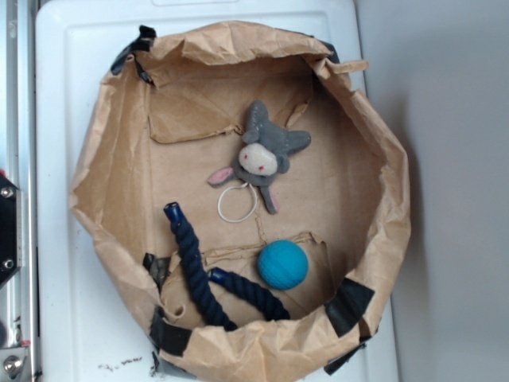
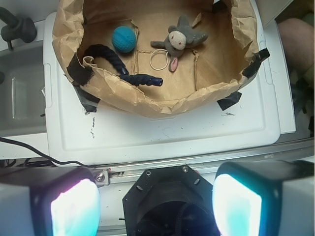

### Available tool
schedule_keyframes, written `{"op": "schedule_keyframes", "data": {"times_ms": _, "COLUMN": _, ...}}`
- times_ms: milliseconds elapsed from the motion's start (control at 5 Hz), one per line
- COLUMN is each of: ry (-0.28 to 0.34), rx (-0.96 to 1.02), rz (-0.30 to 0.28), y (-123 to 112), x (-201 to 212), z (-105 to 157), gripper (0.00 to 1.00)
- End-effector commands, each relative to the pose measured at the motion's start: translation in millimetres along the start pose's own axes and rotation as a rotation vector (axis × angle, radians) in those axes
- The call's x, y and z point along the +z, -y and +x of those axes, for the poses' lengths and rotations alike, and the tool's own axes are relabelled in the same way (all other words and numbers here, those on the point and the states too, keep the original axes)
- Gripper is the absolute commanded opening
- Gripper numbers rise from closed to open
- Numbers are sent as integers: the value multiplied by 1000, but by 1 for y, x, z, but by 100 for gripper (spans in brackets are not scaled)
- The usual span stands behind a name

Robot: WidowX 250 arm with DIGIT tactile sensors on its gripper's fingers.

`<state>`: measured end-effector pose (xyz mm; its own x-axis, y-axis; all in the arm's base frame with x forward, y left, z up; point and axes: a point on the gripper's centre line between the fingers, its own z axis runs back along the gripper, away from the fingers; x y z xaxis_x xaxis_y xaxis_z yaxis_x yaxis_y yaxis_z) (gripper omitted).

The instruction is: Grab the gray animal.

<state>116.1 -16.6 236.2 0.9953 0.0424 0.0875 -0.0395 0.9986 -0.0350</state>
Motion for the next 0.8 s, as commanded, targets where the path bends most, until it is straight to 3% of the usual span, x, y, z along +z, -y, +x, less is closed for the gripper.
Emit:
{"op": "schedule_keyframes", "data": {"times_ms": 0, "ry": 0, "rx": 0, "rz": 0, "y": 0, "x": 0, "z": 0, "gripper": 100}}
{"op": "schedule_keyframes", "data": {"times_ms": 400, "ry": 31, "rx": 158, "rz": -6, "y": 2, "x": -24, "z": 58, "gripper": 100}}
{"op": "schedule_keyframes", "data": {"times_ms": 600, "ry": 8, "rx": 193, "rz": -23, "y": -2, "x": -36, "z": 63, "gripper": 100}}
